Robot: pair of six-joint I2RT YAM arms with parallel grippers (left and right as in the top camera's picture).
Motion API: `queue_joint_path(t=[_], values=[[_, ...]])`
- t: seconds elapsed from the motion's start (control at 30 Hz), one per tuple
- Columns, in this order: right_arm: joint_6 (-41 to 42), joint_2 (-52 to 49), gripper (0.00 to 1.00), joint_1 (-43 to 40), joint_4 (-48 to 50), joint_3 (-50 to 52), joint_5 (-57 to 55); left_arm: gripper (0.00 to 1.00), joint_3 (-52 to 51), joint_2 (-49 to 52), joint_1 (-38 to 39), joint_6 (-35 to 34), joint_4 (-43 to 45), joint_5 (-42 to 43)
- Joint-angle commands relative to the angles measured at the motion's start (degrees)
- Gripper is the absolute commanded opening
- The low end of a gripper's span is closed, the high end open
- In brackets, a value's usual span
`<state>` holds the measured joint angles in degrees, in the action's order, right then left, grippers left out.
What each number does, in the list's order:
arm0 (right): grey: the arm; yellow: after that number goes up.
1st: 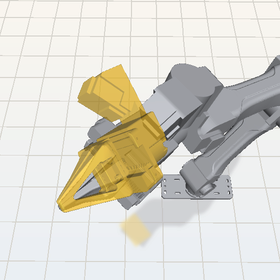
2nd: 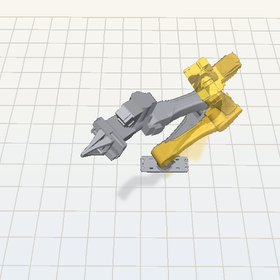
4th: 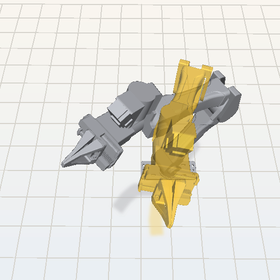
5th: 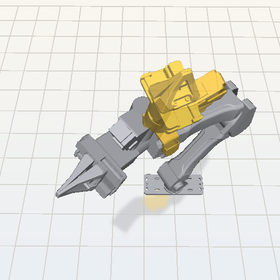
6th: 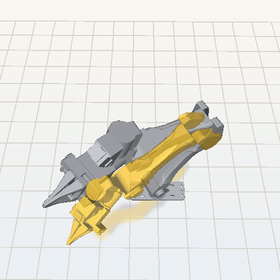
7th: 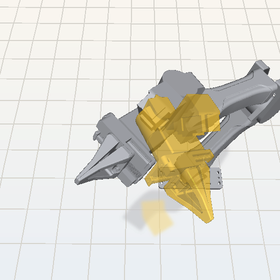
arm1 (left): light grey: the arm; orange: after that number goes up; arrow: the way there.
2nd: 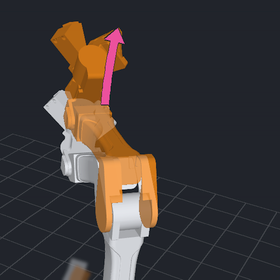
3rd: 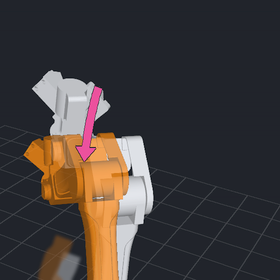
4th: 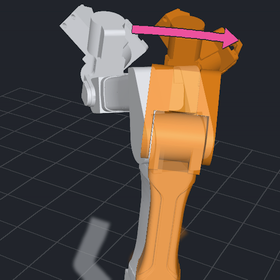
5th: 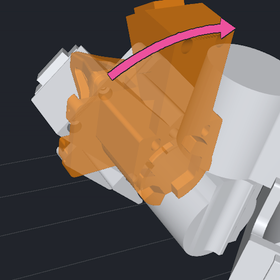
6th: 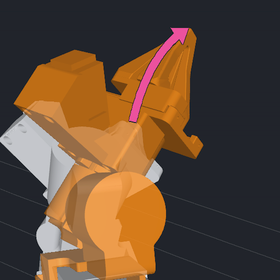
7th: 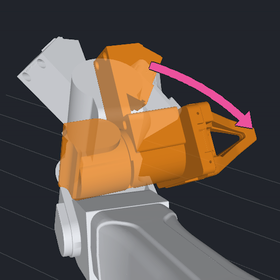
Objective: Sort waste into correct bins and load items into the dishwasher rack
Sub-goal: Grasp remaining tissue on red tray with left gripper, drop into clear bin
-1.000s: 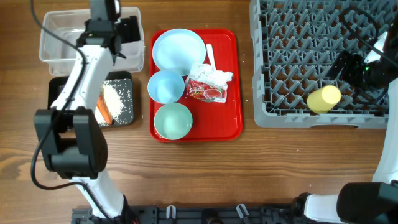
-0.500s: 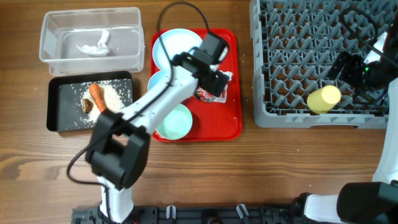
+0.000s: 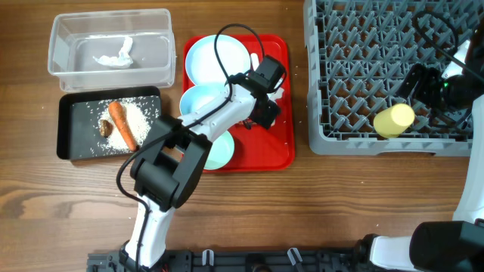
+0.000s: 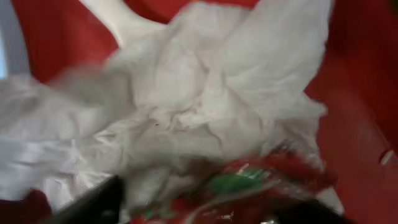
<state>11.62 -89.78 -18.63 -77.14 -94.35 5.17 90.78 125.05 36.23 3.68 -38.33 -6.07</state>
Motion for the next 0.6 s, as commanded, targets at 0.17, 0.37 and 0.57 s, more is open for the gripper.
queue_joint_path(t=[0.17,0.37,0.57], values=[[-1.0,0.2,1.00,0.2,0.0,-0.8,0.9,0.04,-0.5,3.1,-0.1,-0.1,-1.0,-0.8],[-1.0,0.2,1.00,0.2,-0.1,-0.8,1.0,0.04,3.3,-1.6,-0.2,-4.2,-5.0,-0.8],[-1.0,0.2,1.00,0.2,-0.1,-0.8,0.9,0.04,9.2,-11.0,-0.4,-4.2,-6.3,-0.9]])
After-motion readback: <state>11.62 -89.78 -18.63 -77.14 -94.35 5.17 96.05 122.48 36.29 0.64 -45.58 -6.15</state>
